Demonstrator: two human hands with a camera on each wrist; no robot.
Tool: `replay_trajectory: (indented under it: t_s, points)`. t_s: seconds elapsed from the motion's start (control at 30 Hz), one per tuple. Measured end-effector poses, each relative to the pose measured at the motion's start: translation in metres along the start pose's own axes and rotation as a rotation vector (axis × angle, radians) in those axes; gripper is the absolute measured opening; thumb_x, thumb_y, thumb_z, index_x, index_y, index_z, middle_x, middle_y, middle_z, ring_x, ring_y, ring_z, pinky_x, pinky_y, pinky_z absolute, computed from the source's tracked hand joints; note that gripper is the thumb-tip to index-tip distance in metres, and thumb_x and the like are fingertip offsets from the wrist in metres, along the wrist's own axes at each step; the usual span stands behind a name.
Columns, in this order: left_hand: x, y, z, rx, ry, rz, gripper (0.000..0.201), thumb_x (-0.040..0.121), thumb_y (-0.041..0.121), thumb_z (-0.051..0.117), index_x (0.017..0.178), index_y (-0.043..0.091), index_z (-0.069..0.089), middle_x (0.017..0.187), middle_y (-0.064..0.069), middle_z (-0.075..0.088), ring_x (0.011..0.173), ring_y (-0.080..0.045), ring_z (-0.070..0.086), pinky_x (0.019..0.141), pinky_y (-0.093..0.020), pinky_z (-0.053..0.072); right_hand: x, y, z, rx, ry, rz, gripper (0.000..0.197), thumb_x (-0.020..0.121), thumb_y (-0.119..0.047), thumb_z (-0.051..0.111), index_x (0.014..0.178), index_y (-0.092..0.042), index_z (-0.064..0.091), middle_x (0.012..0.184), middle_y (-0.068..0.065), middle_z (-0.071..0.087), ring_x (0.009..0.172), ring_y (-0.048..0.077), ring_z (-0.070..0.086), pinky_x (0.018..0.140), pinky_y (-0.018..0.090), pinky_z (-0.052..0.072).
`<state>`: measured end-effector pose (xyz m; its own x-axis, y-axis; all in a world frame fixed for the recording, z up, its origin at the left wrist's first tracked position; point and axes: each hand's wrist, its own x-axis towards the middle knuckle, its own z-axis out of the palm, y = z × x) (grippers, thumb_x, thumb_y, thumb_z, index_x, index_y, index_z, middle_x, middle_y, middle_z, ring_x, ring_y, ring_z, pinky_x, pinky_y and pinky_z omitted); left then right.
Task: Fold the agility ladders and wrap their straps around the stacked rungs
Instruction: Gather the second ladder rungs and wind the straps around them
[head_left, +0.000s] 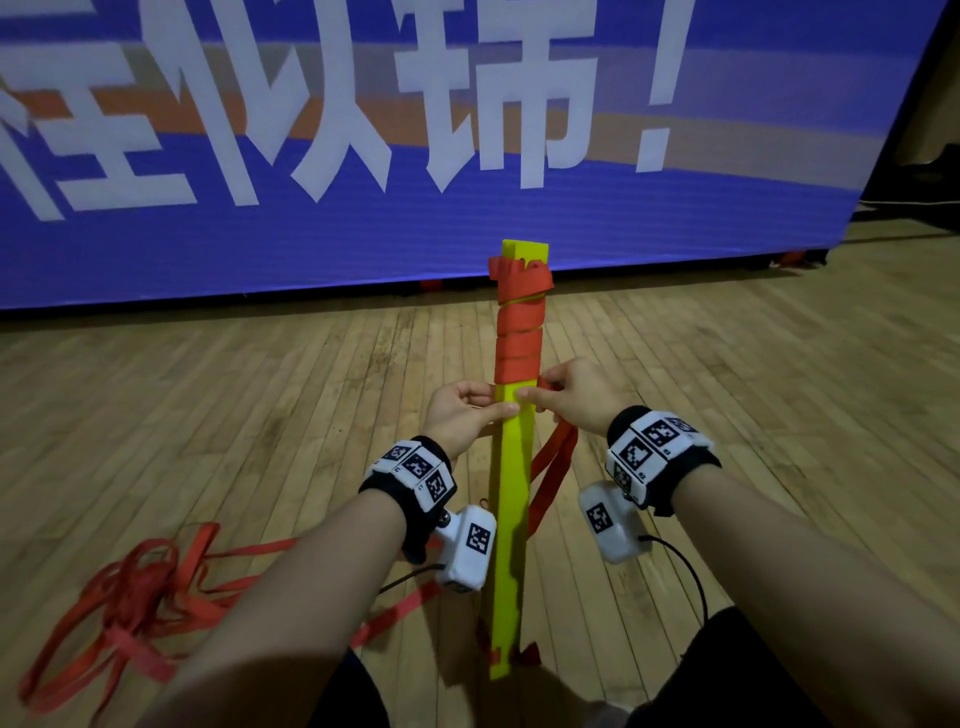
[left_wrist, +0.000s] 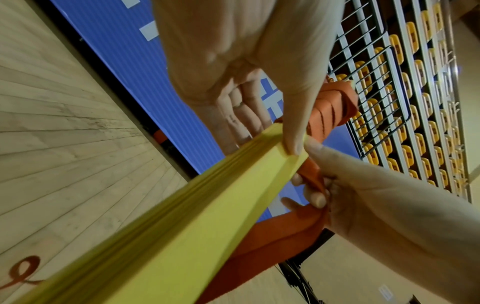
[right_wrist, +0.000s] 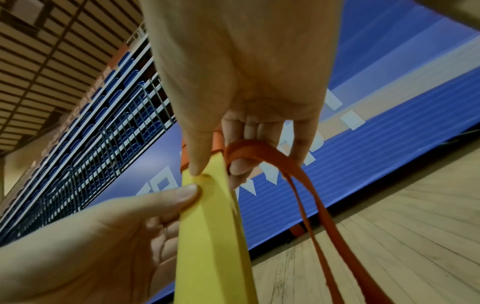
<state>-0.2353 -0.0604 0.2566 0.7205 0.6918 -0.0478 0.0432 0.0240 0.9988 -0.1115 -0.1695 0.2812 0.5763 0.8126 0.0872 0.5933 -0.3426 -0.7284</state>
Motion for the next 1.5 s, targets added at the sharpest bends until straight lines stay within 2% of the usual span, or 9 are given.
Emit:
replay_trajectory:
  t_s: [0.13,0.33,0.67,0.77,0.93,1.03,1.13,1.3,1.5]
  points:
    - [0.0,-0.005,0.006,0.093,0.052,0.036,0.022,0.076,0.0,0.074,0.084,0.011,0.057,0.08,-0.005,0.058,0.075,-0.015,0.063,0.067,-0.028,0.056,-0.001,-0.004,0.007,-0.139,0.049,0.08,0.052,0.072,-0.06,0.07,0.061,-0.012,0.057,0.05,-0.002,0.044,0.05,0.015,0.044,0.053,0.03,0.034]
    - [-0.002,-0.005,0.011,0.051,0.003,0.054,0.026,0.073,0.001,0.078,0.084,0.011,0.056,0.078,0.0,0.055,0.07,-0.009,0.061,0.057,-0.021,0.054,-0.003,-0.006,0.003,-0.078,0.082,0.097,0.05,0.074,-0.056,0.07,0.05,-0.018,0.048,0.047,-0.004,0.04,0.048,0.014,0.04,0.05,0.027,0.031]
    - [0.005,-0.005,-0.003,-0.015,-0.29,-0.026,0.026,0.084,0.003,0.067,0.108,0.011,0.063,0.102,-0.005,0.07,0.089,-0.012,0.069,0.077,-0.021,0.055,-0.008,-0.001,-0.013,0.117,0.009,0.057,0.037,0.081,-0.046,0.069,0.057,-0.021,0.057,0.037,-0.011,0.051,0.037,0.0,0.045,0.046,0.016,0.036]
    - [0.005,-0.005,-0.004,0.062,-0.359,-0.046,0.036,0.087,0.01,0.065,0.122,0.004,0.06,0.114,-0.009,0.068,0.105,-0.016,0.064,0.092,-0.026,0.05,-0.006,0.002,-0.013,0.148,-0.022,0.05,0.041,0.082,-0.044,0.068,0.06,-0.011,0.061,0.04,-0.009,0.05,0.039,0.002,0.044,0.048,0.016,0.037]
    - [0.002,-0.003,-0.005,0.024,-0.45,-0.103,0.034,0.092,0.01,0.057,0.125,0.001,0.055,0.11,-0.01,0.067,0.094,-0.016,0.067,0.082,-0.025,0.053,-0.005,0.004,-0.012,0.213,-0.046,0.038,0.047,0.083,-0.041,0.068,0.079,0.006,0.067,0.051,0.0,0.053,0.041,0.003,0.045,0.046,0.011,0.037]
    - [0.003,-0.002,-0.007,0.014,-0.428,-0.09,0.035,0.091,0.011,0.06,0.124,0.002,0.057,0.116,-0.013,0.067,0.099,-0.019,0.067,0.084,-0.028,0.055,-0.005,0.002,-0.012,0.22,-0.051,0.019,0.037,0.084,-0.038,0.068,0.069,-0.005,0.064,0.041,-0.009,0.053,0.038,0.0,0.045,0.045,0.01,0.037]
    - [0.002,0.0,-0.007,0.036,-0.376,-0.071,0.033,0.088,0.014,0.065,0.119,0.005,0.062,0.115,-0.011,0.069,0.103,-0.021,0.067,0.086,-0.031,0.055,-0.004,0.001,-0.011,0.246,-0.027,0.005,0.033,0.084,-0.037,0.069,0.073,-0.006,0.069,0.053,-0.009,0.061,0.04,0.0,0.049,0.048,0.013,0.04]
    - [0.001,0.001,-0.004,0.06,-0.218,-0.033,0.021,0.082,0.012,0.073,0.103,0.012,0.067,0.094,-0.002,0.072,0.075,-0.003,0.069,0.059,-0.013,0.051,-0.003,0.002,-0.007,0.208,0.006,0.004,0.035,0.083,-0.038,0.069,0.084,-0.004,0.073,0.062,-0.005,0.066,0.044,0.0,0.054,0.051,0.014,0.044]
    - [0.001,-0.002,0.004,0.111,-0.095,-0.001,0.024,0.074,0.013,0.08,0.092,0.011,0.064,0.093,-0.008,0.069,0.084,-0.017,0.067,0.078,-0.03,0.056,-0.002,0.0,-0.002,0.185,0.024,0.04,0.04,0.078,-0.041,0.074,0.069,-0.002,0.068,0.058,0.009,0.064,0.049,0.01,0.054,0.055,0.021,0.044]
